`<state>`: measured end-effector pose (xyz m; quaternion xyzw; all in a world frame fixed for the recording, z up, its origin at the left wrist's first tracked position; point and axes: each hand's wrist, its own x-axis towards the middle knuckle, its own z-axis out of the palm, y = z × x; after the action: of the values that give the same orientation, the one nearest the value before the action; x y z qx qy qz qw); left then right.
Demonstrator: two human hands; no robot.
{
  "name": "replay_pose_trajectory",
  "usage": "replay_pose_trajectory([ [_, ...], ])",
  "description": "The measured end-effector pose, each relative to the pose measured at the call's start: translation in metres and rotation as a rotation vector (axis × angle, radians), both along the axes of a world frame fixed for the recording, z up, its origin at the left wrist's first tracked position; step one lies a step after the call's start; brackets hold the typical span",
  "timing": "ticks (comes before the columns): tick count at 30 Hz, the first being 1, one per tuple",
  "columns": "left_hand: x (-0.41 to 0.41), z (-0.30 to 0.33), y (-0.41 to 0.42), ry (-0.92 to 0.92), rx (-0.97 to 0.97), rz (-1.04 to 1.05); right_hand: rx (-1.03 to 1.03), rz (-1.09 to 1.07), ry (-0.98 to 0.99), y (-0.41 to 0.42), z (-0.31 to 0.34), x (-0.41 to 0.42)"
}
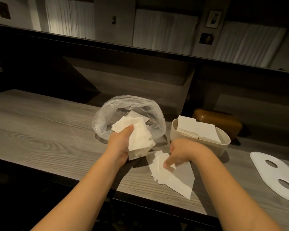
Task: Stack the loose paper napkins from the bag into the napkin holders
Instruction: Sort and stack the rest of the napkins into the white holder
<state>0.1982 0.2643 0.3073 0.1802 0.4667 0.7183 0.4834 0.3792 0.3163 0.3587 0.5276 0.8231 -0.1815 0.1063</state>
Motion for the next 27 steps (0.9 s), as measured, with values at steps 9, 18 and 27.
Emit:
replay_pose_trajectory([
  [9,-0.002,0.002,-0.004,0.053,0.030,-0.003,-0.087,0.042,0.129,0.004,-0.010,0.010],
  [18,-0.012,0.004,-0.007,0.204,-0.006,-0.034,-0.135,-0.056,0.751,0.004,-0.004,0.034],
  [27,0.020,0.003,-0.001,0.194,-0.002,-0.196,-0.208,-0.060,1.049,0.005,0.024,-0.001],
])
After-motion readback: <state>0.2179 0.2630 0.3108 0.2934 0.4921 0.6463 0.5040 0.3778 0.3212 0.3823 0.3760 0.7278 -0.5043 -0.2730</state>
